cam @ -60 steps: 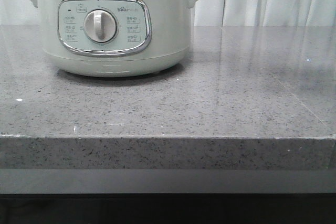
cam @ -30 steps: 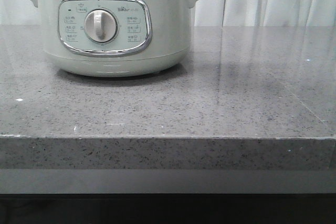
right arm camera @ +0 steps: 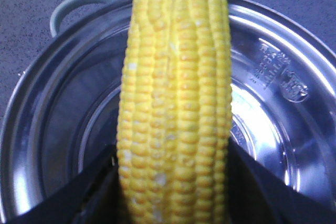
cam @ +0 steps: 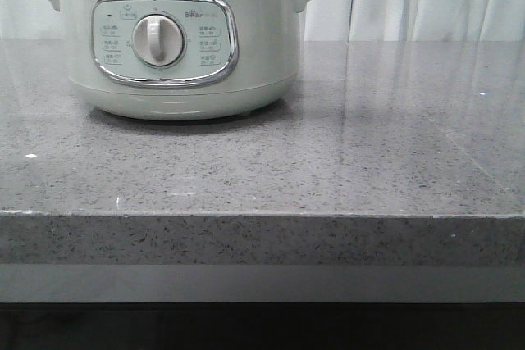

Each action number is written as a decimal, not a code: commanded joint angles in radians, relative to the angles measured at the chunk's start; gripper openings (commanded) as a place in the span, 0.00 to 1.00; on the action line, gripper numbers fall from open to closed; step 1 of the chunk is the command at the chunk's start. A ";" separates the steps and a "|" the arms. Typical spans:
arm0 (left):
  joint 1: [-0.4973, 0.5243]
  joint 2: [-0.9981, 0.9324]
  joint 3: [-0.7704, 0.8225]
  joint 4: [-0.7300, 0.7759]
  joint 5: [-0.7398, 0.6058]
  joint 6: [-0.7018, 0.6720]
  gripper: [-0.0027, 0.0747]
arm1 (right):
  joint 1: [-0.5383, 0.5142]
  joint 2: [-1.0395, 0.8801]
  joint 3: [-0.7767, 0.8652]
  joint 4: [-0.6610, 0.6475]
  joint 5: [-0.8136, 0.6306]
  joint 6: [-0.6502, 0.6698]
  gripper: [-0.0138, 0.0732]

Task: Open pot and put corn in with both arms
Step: 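Carry the corn cob with the right gripper over the open pot, then lower the corn into the pot and open the right gripper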

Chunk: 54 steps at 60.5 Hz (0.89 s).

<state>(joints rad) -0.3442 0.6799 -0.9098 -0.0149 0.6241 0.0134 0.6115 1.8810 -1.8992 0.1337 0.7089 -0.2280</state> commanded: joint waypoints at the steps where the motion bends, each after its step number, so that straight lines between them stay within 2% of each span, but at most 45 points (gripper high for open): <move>1: 0.003 -0.003 -0.038 -0.002 -0.142 -0.003 0.34 | -0.001 -0.033 -0.047 -0.010 -0.056 -0.026 0.50; 20: 0.003 -0.003 -0.038 -0.002 -0.142 -0.003 0.34 | -0.001 0.003 -0.047 -0.055 -0.009 -0.026 0.51; 37: 0.003 -0.003 -0.038 -0.002 -0.142 -0.003 0.34 | -0.003 0.008 -0.047 -0.055 -0.020 -0.024 0.74; 54: 0.003 -0.003 -0.038 -0.002 -0.142 -0.003 0.34 | -0.006 -0.034 -0.047 -0.050 0.012 -0.014 0.76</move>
<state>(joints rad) -0.3442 0.6799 -0.9098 -0.0149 0.6241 0.0134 0.6115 1.9397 -1.9099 0.0831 0.7511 -0.2458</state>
